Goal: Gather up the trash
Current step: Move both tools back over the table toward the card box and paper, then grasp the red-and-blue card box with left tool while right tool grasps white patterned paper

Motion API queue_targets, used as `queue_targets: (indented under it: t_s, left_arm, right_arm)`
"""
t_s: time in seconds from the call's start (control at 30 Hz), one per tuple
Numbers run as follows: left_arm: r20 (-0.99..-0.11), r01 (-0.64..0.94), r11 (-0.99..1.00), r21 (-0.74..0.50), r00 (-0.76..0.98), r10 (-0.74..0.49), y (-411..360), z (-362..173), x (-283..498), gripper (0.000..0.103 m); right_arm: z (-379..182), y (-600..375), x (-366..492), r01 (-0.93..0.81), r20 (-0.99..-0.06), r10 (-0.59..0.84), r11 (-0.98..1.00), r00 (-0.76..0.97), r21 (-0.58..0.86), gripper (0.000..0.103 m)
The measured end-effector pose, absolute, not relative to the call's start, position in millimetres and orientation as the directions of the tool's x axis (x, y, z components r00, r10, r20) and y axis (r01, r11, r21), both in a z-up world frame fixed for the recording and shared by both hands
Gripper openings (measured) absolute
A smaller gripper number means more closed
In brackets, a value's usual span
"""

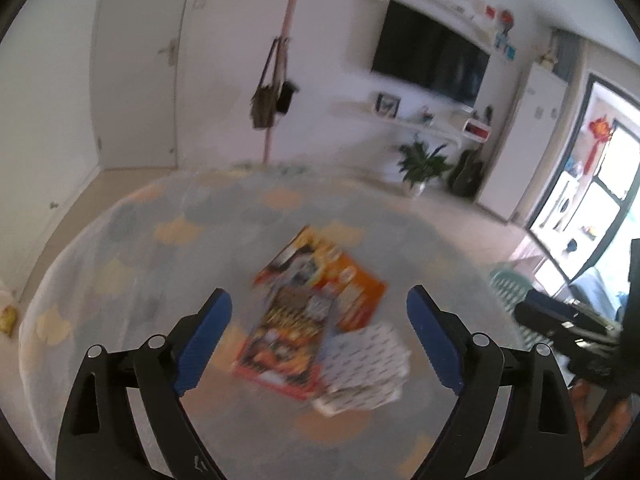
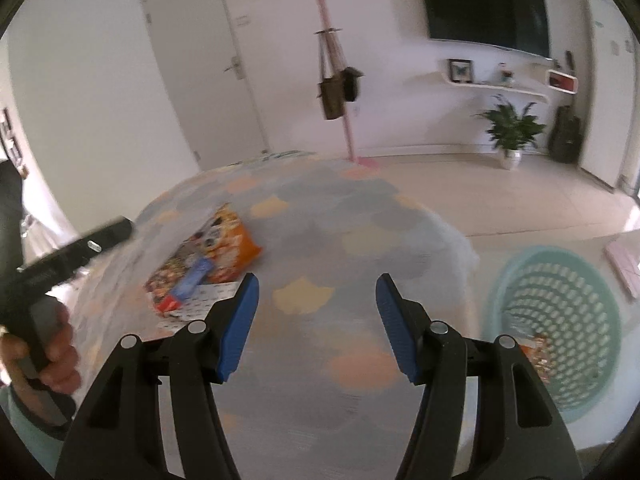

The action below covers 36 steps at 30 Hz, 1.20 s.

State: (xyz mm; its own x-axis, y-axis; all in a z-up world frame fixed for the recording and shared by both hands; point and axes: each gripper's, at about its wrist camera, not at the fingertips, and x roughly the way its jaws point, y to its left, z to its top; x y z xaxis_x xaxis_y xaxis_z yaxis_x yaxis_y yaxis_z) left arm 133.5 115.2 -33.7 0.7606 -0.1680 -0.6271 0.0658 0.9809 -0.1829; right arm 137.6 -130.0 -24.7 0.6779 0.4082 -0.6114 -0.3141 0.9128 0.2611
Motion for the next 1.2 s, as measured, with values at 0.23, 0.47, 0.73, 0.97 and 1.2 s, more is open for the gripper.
queue_targets:
  t_s: [0.23, 0.47, 0.73, 0.97, 1.2]
  left_arm:
    - [-0.727, 0.022, 0.995, -0.093, 0.682, -0.083, 120, -81, 157, 0.087]
    - [-0.764, 0.025, 0.992, -0.123, 0.636, -0.111, 122, -90, 174, 0.08]
    - [-0.745, 0.034, 0.987, -0.154, 0.653, -0.139, 124, -89, 170, 0.061]
    - [-0.708, -0.054, 0.974, -0.22, 0.696, -0.121, 167, -80, 141, 0.058]
    - [-0.694, -0.123, 0.967, -0.224, 0.716, -0.07, 196, -76, 122, 0.059]
  right_arm:
    - [-51, -101, 144, -0.402, -0.621, 0.543, 0.839, 0.566, 0.367, 0.057]
    - [-55, -80, 152, -0.426, -0.655, 0.524, 0.845, 0.545, 0.322, 0.057]
    - [-76, -61, 180, -0.424, -0.689, 0.551, 0.826, 0.471, 0.371, 0.057]
    - [-81, -35, 181, -0.488, -0.715, 0.542, 0.813, 0.441, 0.316, 0.057]
    - [-80, -12, 149, -0.576, -0.744, 0.561, 0.763, 0.364, 0.294, 0.057]
